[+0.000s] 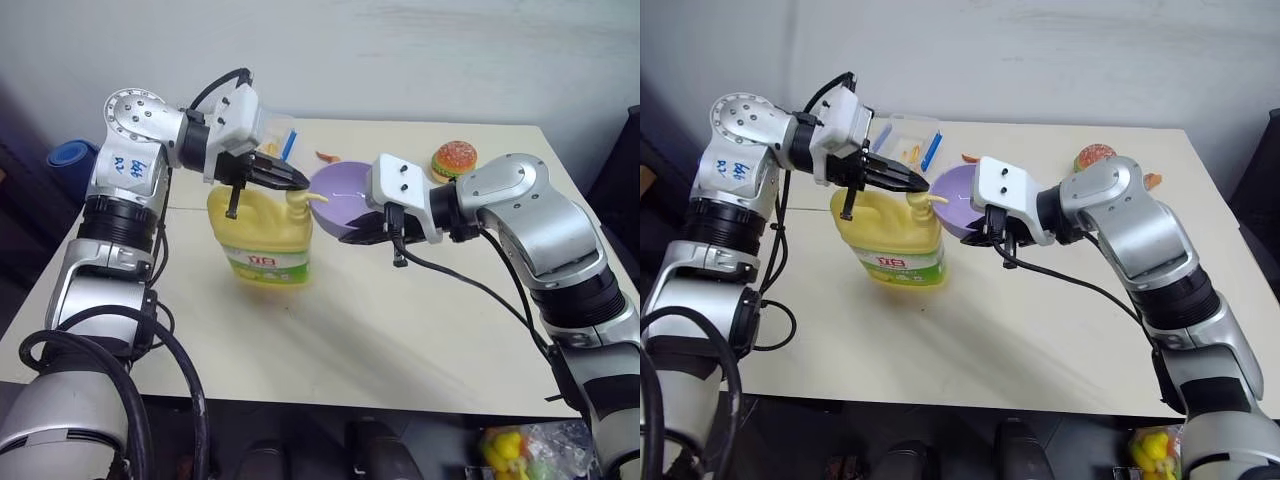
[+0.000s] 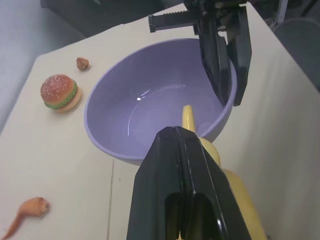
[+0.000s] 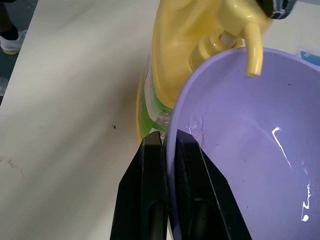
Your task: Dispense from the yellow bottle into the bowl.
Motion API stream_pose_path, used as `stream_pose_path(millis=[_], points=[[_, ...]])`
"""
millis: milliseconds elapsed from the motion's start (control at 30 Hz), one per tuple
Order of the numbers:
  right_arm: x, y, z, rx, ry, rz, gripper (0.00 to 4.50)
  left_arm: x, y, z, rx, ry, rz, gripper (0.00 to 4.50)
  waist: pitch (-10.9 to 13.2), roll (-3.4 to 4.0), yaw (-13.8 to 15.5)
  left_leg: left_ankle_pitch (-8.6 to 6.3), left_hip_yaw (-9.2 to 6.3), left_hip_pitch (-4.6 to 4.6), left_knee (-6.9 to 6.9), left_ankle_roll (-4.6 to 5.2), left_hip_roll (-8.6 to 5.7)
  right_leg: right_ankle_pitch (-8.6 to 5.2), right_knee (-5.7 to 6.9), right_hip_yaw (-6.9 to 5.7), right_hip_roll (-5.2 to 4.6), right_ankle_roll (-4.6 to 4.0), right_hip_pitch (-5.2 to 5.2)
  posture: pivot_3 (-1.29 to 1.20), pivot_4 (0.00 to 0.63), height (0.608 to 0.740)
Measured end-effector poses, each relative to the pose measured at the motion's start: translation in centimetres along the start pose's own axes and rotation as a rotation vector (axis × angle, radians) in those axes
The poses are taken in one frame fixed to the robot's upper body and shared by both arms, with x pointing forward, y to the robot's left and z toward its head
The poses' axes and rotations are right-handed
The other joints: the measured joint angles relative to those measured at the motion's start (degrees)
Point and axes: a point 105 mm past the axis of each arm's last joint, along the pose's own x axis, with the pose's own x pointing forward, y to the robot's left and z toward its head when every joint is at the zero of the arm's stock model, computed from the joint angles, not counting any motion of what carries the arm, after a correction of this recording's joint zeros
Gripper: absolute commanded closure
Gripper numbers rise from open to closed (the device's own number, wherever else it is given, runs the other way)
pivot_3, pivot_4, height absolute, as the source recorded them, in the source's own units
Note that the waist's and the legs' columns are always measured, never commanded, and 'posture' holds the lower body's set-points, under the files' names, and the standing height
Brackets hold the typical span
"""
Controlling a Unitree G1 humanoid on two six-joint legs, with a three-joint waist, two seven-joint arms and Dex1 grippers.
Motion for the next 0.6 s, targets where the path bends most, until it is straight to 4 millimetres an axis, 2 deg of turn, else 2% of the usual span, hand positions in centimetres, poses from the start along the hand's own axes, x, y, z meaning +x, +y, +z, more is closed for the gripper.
stream_pose_path(millis=[200,267,367,500,600], points=[[0.0,0.0,-0.1,0.002,0.000,0.001,4.50,-0.3,0.2,1.5,-0.141,-0.095,-0.002,4.49,0.1,0.00,-0.3,0.01,-0.05,-0.49,0.00,-0.02,0.06,0.00,0.03,0.08,-0.01,0.00,-0.45,0.00,0.150,0.740],[0.1,0.1,-0.3,0.008,0.000,0.003,4.50,-0.9,0.2,2.7,-0.155,-0.130,0.000,4.49,0.1,0.00,-0.5,0.04,-0.09,-1.02,0.10,-0.08,0.04,0.01,0.17,0.17,-0.05,0.01,-0.98,0.00,0.150,0.740],[0.2,0.4,-0.6,0.022,-0.003,0.013,4.50,-2.1,0.1,3.8,-0.179,-0.167,0.013,4.49,0.1,0.01,-0.7,0.06,-0.09,-1.08,0.09,-0.11,0.03,0.01,0.18,0.22,-0.07,0.01,-1.07,0.00,0.150,0.740],[-0.7,0.8,-0.8,0.015,0.000,-0.002,4.50,-3.9,-0.5,5.3,-0.225,-0.224,0.022,3.69,0.1,0.01,-0.8,0.06,-0.15,-1.10,0.11,-0.11,0.02,0.01,0.17,0.25,-0.10,0.01,-1.03,0.00,0.150,0.740],[-1.3,1.6,-2.9,0.098,0.021,-0.027,4.50,-6.1,-2.2,6.3,-0.259,-0.256,0.022,2.76,0.1,0.01,-0.9,0.06,-0.16,-1.09,0.10,-0.11,0.01,0.01,0.17,0.31,-0.12,0.01,-1.01,0.00,0.150,0.740]])
